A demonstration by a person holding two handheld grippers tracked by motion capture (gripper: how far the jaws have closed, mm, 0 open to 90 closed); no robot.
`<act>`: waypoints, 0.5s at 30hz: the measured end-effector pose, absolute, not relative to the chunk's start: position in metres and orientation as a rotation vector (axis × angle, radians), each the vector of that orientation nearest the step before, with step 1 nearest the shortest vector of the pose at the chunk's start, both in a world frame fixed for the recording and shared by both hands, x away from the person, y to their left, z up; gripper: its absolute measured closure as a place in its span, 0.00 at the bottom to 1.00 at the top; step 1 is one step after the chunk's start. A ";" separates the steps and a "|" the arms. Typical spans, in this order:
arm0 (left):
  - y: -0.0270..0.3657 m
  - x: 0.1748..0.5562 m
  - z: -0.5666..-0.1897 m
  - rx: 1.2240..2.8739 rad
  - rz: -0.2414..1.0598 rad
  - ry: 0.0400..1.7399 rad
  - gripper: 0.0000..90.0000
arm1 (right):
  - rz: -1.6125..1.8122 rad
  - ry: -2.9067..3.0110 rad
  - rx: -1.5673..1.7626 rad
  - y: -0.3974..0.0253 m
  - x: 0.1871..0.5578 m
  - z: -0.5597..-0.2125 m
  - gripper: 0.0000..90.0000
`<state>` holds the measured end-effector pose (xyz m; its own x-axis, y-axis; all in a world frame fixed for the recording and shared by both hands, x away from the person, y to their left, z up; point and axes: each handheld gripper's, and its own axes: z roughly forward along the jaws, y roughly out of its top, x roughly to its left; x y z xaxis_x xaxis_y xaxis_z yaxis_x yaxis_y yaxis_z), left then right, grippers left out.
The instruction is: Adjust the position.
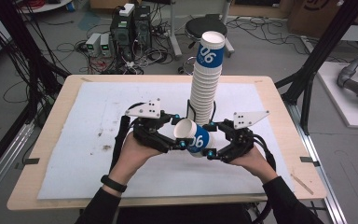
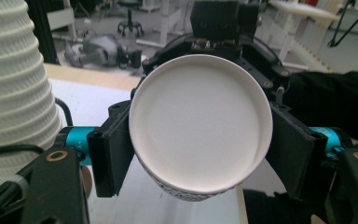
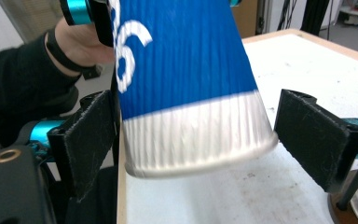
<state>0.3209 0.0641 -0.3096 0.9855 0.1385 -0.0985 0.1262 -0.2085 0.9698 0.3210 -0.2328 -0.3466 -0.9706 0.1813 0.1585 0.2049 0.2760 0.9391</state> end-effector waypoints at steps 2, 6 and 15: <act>0.067 0.321 -0.309 1.746 0.009 0.199 0.33 | -1.855 -2.478 -0.394 -0.233 0.321 -0.347 0.14; 0.071 0.323 -0.312 1.651 -0.028 0.198 0.33 | -1.893 -2.447 -0.378 -0.230 0.320 -0.347 0.14; 0.070 0.324 -0.317 1.646 -0.041 0.212 0.33 | -1.891 -2.431 -0.370 -0.230 0.323 -0.347 0.18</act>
